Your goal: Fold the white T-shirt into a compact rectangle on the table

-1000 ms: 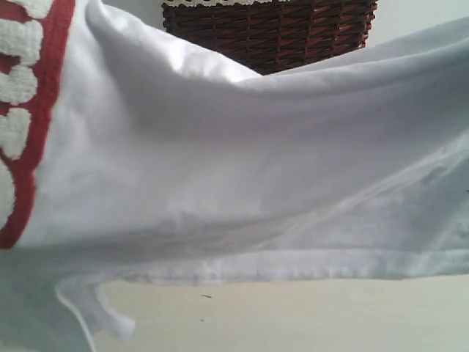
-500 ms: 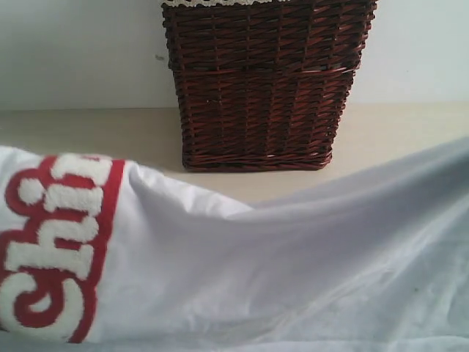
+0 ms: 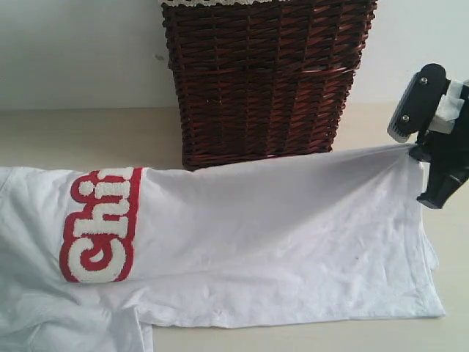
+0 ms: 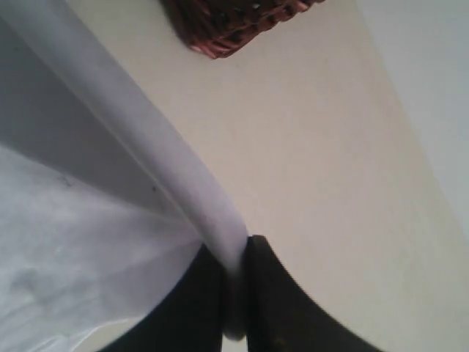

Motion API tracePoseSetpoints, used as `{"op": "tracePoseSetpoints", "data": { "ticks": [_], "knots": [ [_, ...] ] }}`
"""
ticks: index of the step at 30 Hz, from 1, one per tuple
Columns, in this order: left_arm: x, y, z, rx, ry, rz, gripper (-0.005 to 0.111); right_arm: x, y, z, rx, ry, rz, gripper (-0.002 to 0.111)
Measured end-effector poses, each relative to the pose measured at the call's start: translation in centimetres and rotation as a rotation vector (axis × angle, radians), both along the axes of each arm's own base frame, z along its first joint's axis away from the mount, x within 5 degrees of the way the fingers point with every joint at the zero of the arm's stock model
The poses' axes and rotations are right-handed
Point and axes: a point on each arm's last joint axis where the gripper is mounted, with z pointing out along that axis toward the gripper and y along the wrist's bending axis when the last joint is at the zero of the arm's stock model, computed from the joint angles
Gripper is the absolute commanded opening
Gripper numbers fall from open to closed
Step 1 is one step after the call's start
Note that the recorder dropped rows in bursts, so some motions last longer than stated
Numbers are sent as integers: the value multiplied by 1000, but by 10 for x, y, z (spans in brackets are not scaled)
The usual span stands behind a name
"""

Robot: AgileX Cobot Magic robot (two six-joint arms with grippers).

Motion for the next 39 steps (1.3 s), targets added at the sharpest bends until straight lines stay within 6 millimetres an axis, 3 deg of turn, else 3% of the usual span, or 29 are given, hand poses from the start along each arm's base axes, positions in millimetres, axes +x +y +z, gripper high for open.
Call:
{"op": "tracePoseSetpoints", "data": {
  "ticks": [4, 7, 10, 13, 16, 19, 21, 23, 26, 27, 32, 39],
  "knots": [
    [17, 3, -16, 22, -57, 19, 48, 14, 1, -14, 6, -51, -13, 11],
    [25, 5, -16, 38, -137, 33, 64, 20, 1, -14, 8, -108, -17, 28],
    [29, 7, -11, 50, -208, 42, 60, 25, 0, -9, 28, -187, -38, 48],
    [30, 7, -9, 53, -225, 45, 47, 28, 0, -4, 71, -255, -77, 64],
    [30, 7, -10, 33, -222, 58, 32, 30, 0, -1, 95, -281, -97, 71],
    [28, 7, -12, -31, -202, 106, 15, 29, 0, 3, 115, -294, -116, 68],
    [27, 6, -14, -78, -171, 138, 1, 28, -1, 7, 158, -303, -159, 59],
    [24, 4, -14, -127, -139, 166, 0, 26, -3, 13, 230, -312, -231, 42],
    [19, -7, -7, -216, -82, 190, 0, 21, -4, 18, 328, -289, -321, 5],
    [18, -13, -4, -247, -50, 193, 0, 19, -3, 19, 346, -276, -333, 1],
    [10, -42, 6, -375, 171, 179, 0, 9, 2, 22, 405, -151, -342, 0],
    [-18, -82, -8, -439, 509, 38, 0, 8, 16, 41, 552, 90, -367, 0]
  ]
}}
